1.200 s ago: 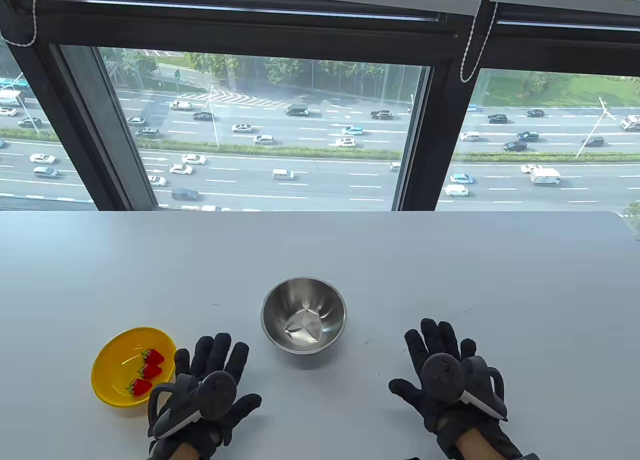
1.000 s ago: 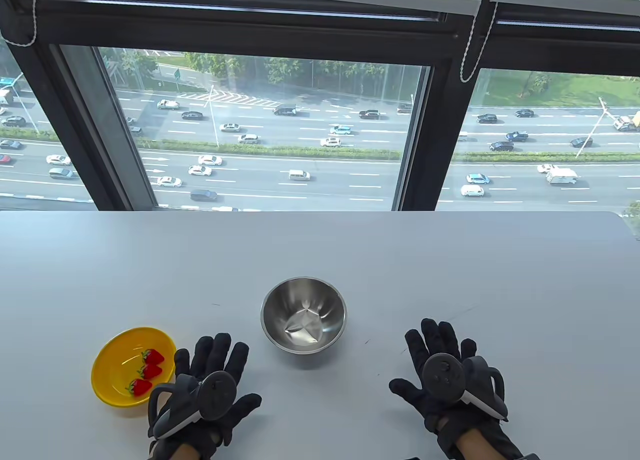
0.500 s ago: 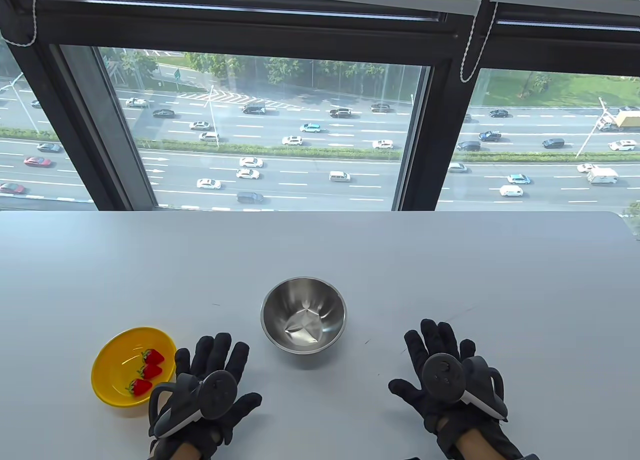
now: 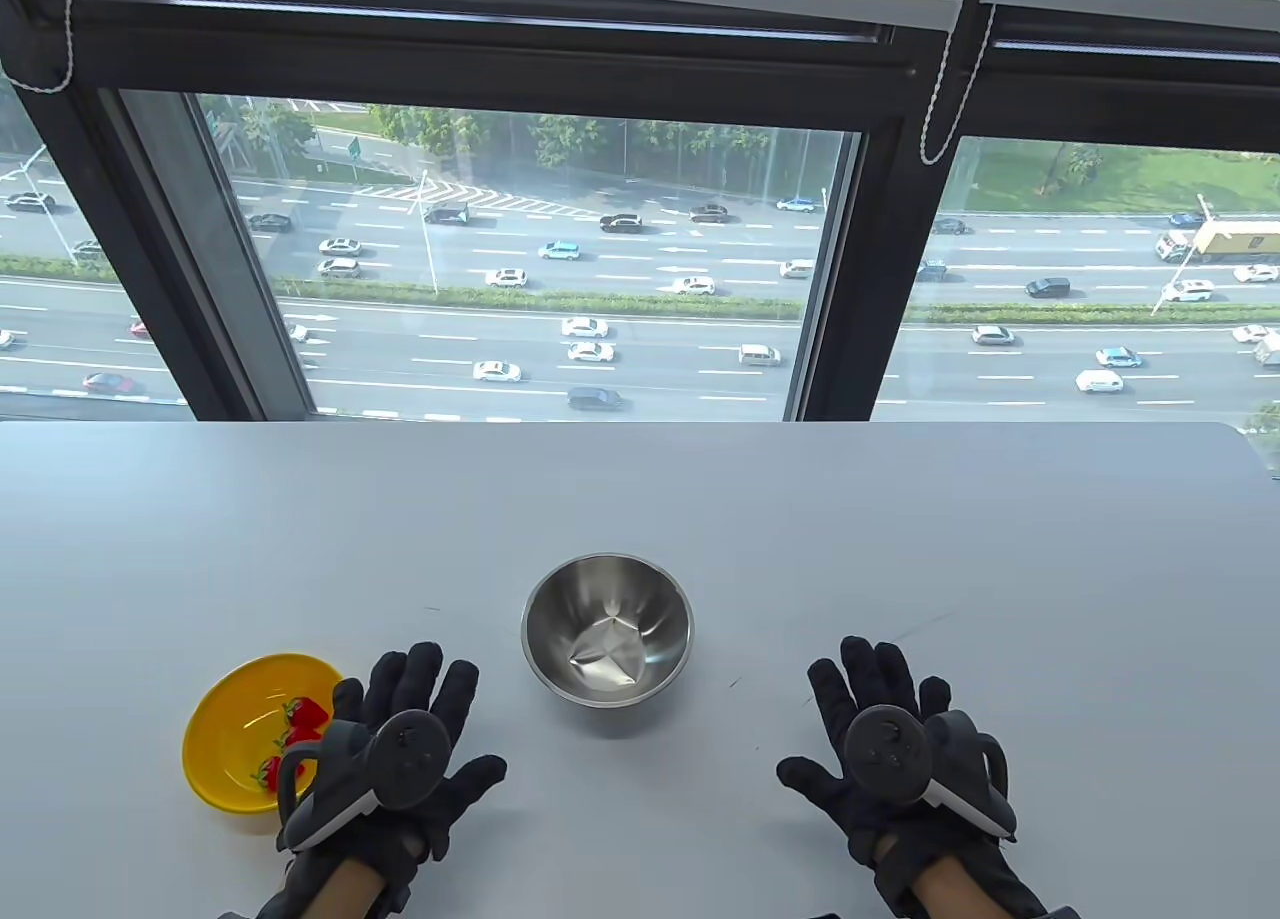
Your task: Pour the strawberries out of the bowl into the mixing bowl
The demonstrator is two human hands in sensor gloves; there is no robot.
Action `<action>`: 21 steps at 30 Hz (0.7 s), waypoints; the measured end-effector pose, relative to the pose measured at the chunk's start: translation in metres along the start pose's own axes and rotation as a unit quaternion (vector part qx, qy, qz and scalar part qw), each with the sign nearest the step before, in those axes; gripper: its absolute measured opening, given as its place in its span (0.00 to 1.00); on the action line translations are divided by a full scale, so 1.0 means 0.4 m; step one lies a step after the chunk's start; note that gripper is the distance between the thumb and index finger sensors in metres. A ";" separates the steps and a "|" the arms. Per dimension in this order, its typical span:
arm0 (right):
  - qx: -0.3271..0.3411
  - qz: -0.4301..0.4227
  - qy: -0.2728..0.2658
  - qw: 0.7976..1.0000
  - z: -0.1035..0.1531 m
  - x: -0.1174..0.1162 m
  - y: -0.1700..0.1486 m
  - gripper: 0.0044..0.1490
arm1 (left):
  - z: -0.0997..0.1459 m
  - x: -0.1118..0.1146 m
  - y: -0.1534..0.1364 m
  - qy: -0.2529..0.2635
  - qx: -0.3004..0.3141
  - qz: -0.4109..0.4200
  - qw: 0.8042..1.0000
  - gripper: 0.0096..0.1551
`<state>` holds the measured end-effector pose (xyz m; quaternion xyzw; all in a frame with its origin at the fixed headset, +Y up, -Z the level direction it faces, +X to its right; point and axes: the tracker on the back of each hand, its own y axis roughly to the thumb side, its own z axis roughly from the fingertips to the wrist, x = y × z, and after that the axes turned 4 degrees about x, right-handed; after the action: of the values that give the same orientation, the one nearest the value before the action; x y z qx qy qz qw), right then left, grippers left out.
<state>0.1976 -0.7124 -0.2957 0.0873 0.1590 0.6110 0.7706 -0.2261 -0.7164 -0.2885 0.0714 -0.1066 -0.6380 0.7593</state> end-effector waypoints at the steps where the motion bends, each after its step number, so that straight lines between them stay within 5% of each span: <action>1: 0.000 0.000 0.000 1.000 0.000 0.000 0.000 0.60 | -0.003 -0.015 -0.006 0.006 -0.003 0.001 1.000 0.56; 11: -0.002 -0.003 -0.001 1.000 0.000 0.000 -0.001 0.60 | -0.030 -0.098 -0.119 0.024 -0.057 0.020 0.998 0.53; 21: -0.005 -0.002 0.003 1.000 -0.002 0.000 -0.002 0.60 | -0.016 -0.116 -0.260 0.043 -0.136 0.026 0.989 0.48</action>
<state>0.1979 -0.7126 -0.2968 0.0812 0.1589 0.6102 0.7719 -0.3315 -0.6892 -0.3233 -0.0074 0.0119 -0.6230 0.7821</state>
